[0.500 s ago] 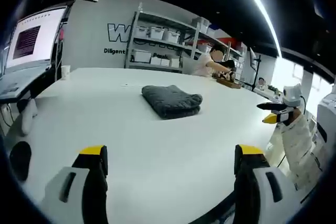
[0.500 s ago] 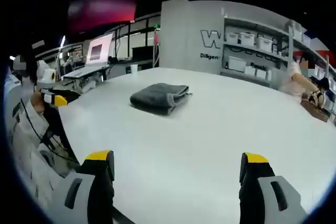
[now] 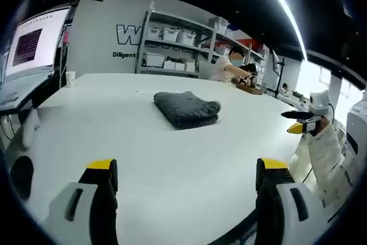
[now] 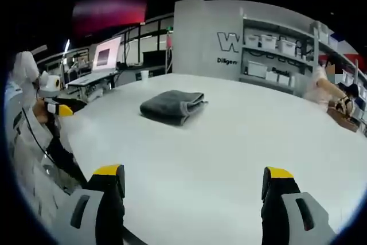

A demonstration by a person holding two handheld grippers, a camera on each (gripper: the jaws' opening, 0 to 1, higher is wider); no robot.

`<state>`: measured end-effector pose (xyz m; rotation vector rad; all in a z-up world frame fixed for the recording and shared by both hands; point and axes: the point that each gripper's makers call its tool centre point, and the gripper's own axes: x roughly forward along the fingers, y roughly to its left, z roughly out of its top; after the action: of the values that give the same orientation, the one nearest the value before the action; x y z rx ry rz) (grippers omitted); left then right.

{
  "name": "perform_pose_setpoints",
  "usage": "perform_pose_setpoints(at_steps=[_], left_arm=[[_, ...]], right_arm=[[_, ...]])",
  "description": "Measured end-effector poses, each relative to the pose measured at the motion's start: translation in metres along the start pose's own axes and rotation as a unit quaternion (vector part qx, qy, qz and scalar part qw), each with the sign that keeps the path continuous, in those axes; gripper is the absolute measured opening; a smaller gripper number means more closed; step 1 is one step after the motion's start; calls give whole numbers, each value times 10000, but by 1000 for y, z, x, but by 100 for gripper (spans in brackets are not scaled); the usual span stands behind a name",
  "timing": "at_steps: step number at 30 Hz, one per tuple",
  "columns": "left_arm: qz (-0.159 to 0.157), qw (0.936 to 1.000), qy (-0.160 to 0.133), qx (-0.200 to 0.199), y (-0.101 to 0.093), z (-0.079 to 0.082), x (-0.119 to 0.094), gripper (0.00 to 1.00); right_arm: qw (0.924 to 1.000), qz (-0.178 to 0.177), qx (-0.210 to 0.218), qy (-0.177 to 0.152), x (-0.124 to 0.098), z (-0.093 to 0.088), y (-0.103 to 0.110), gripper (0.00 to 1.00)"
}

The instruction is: Open the folded towel by lifting each exposed corner and separating the folded layers until the towel lies flat within the target outline without major curled edges

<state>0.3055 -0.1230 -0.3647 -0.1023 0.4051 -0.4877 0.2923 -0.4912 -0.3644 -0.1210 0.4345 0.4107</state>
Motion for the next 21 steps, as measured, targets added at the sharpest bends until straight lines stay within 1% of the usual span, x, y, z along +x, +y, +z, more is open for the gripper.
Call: perform_pose_setpoints(at_steps=[11,21], left_arm=[[-47,10000,51,26,-3,0,6,99],[-56,10000,69,21,-4,-1,7,99]], right_arm=[[10000,-66,36,42,-3,-4,-4,100],[9999,-93,60,67,-4,-7,-6,100]])
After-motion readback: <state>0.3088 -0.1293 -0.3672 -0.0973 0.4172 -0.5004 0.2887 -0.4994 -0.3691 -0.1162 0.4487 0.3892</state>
